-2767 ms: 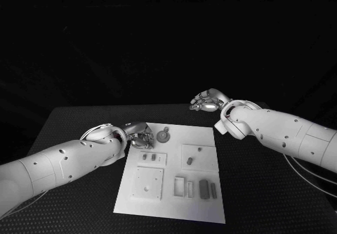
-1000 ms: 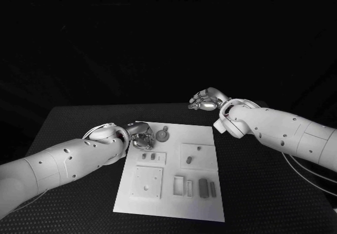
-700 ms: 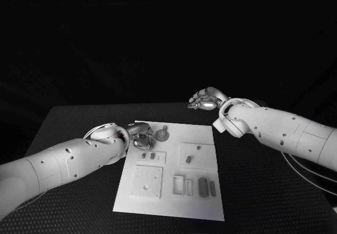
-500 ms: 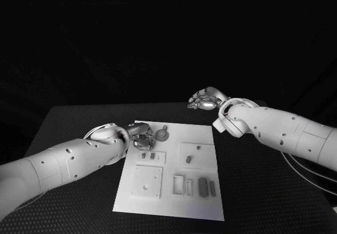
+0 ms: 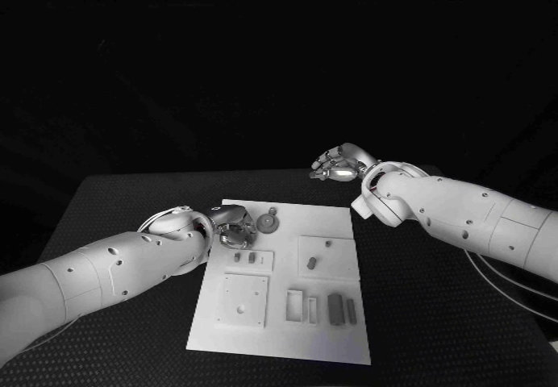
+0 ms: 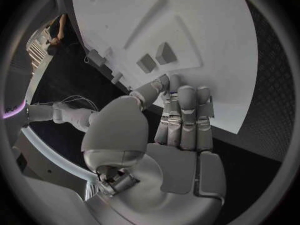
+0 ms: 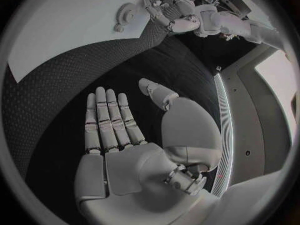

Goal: Assemble the parts on the task board

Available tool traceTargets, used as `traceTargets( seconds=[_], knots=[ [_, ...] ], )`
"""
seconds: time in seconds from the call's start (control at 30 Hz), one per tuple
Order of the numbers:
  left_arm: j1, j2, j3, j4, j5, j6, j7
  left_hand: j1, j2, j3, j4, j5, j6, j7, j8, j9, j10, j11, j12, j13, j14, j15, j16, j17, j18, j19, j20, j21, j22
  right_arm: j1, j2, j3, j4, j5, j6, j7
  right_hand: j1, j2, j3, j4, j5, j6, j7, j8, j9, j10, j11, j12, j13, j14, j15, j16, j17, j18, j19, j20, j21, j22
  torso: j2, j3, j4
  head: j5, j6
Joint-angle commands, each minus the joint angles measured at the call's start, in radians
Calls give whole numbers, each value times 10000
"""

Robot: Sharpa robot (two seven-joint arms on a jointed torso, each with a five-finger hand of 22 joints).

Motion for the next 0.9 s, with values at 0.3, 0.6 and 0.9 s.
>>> traceTargets(
  seconds=[0.3,0.6,0.9],
  knots=[
    [-57,31,-29,-8,251,419,-302,84,-351,-3,-9,-54,-1119,81,-573,-331,-72,90,-58,41,-133,44,102,-33,-156,-155,-515,71,195,-4,6,4,2,7,107,104,53,-39,-71,-23,55,-60,79,-31,-24,55,27,-66,-24,63,9,-48,-28,-96,1,30,-63,16,-4,-6,2,-2,14],
    [-57,10,-27,-72,252,386,-426,118,-450,-134,-10,-103,-1593,-26,-748,-426,-122,90,-71,66,-158,44,233,-6,-159,-174,-517,107,195,-4,-2,4,-1,8,107,109,54,-44,-76,-22,55,-64,81,-32,-30,53,30,-75,-27,59,12,-53,-35,-98,-3,31,-74,19,1,-3,5,-11,5],
    [-56,-50,-24,-183,134,525,-550,178,-478,-170,-9,-119,-1726,-35,-758,-439,-76,68,-17,109,-172,25,305,3,-161,-188,-524,124,194,-4,-19,4,2,8,98,111,55,-43,-80,-19,58,-65,83,-30,-35,55,31,-81,-28,59,13,-56,-39,-99,-3,32,-82,23,-2,-7,6,-18,12]
  ],
)
